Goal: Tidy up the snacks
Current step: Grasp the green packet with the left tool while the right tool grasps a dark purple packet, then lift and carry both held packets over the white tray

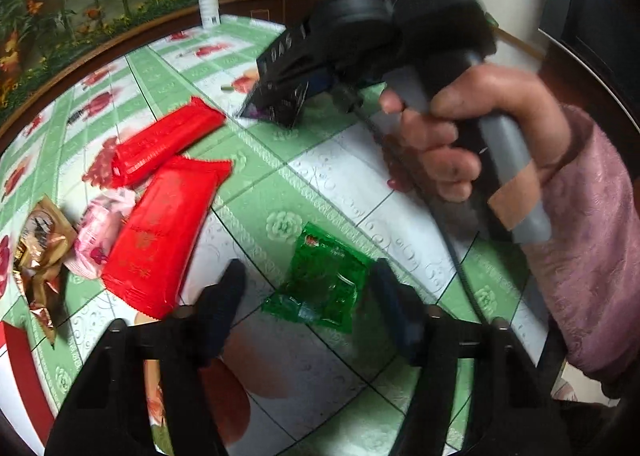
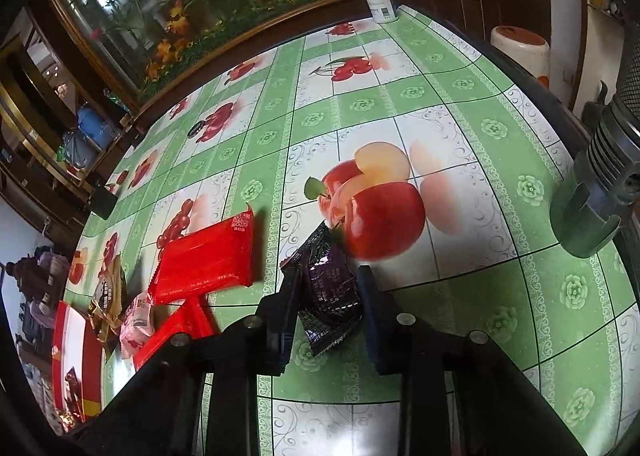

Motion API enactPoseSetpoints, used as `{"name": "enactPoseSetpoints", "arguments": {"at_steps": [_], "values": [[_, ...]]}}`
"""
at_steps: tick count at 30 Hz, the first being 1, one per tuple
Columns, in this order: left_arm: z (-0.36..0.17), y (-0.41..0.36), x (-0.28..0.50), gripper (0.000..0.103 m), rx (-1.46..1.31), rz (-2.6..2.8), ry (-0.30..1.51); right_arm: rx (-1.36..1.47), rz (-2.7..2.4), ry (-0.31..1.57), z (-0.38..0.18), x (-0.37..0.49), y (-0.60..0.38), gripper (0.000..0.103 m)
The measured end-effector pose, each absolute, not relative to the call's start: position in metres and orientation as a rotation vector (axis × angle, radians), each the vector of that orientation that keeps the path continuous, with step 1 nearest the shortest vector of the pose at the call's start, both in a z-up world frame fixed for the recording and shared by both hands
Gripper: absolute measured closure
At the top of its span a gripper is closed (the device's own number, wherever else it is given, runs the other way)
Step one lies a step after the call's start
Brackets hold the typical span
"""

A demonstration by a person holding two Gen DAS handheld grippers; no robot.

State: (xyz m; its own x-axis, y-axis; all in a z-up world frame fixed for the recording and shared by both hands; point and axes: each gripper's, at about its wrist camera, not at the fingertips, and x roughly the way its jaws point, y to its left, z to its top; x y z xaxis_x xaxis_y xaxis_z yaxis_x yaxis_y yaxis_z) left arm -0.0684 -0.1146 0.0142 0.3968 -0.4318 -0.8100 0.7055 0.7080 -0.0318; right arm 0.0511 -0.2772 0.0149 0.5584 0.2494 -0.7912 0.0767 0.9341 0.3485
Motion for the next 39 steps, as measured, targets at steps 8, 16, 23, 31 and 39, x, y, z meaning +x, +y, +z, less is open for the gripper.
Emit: {"name": "enactPoseSetpoints", "arguments": {"at_steps": [8, 16, 23, 31, 39], "values": [[0.014, -0.118, -0.074, 0.066, 0.375, -0.746, 0.865, 0.361, 0.102, 0.975, 0.015, 0.051, -0.276, 0.073], [0.017, -0.106, -0.077, 0.069, 0.313, -0.673, 0.867, 0.342, 0.104, 0.963, 0.016, 0.051, -0.272, 0.074], [0.029, -0.080, -0.082, 0.069, 0.262, -0.610, 0.844, 0.376, 0.128, 0.962, 0.015, 0.049, -0.274, 0.074], [0.049, -0.030, -0.091, 0.068, 0.166, -0.504, 0.804, 0.396, 0.135, 0.916, 0.018, 0.043, -0.275, 0.076], [0.076, 0.024, -0.105, 0.068, 0.081, -0.399, 0.716, 0.423, 0.117, 0.867, 0.019, 0.041, -0.278, 0.076]]}}
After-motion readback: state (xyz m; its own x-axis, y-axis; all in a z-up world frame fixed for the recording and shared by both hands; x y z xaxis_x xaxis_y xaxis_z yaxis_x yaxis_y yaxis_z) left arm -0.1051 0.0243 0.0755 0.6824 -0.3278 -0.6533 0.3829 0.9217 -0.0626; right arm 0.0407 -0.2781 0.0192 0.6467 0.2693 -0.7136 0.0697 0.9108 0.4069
